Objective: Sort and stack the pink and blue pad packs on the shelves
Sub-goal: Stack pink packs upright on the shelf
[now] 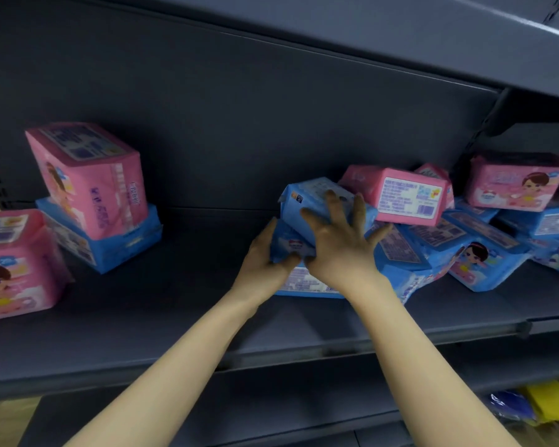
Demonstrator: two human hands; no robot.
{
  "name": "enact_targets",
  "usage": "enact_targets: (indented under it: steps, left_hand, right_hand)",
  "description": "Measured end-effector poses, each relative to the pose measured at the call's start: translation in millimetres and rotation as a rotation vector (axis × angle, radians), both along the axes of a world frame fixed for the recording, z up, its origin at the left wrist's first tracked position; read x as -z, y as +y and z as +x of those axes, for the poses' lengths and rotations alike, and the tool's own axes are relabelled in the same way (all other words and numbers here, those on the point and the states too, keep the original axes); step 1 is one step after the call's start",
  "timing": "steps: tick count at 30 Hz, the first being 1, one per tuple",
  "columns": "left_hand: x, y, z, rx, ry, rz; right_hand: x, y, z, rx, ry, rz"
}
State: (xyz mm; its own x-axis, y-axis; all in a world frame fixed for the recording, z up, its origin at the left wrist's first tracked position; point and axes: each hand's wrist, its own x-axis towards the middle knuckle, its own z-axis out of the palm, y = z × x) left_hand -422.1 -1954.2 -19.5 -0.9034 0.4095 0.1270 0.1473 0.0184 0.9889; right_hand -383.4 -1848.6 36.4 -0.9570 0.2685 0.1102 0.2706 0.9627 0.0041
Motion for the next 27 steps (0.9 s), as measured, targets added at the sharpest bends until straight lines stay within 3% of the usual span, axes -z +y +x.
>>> enact_targets:
  steps: [4,8,15,19,24,27]
  left_hand:
    - [2.4,-27.4,-4.5,-0.244,0.032,-0.051]
    - [-0.1,-65.8,-9.3,-0.573,0.176,-0.026]
    - [-1.1,-121.5,-14.4,-0.895,0.395,0.025]
    - [7.2,-136.6,-21.8,-0.955,0.376,-0.085]
    - [22.4,-147.9,-41.5,-0.870,0.297,-0.176]
    - [29.6,-153.7,-50.9,-0.789,0.298,-0.102]
  right_hand:
    - [-5.1,-32.0,-7.2,-0.151,0.154,-0.063]
    - [3.6,-63.6,-26.1,-0.376,0.371,-0.276]
    - [30.3,-114.7,-67.1,-0.531,0.208,-0.523]
    - [43.7,-135.3,-87.3,-0.550,0.127,-0.732]
    - [56.7,-158.4,-109.6,-0.534,0.147,-0.955]
    - [63.8,-166.2,-116.3,-0.553,0.131,-1.076]
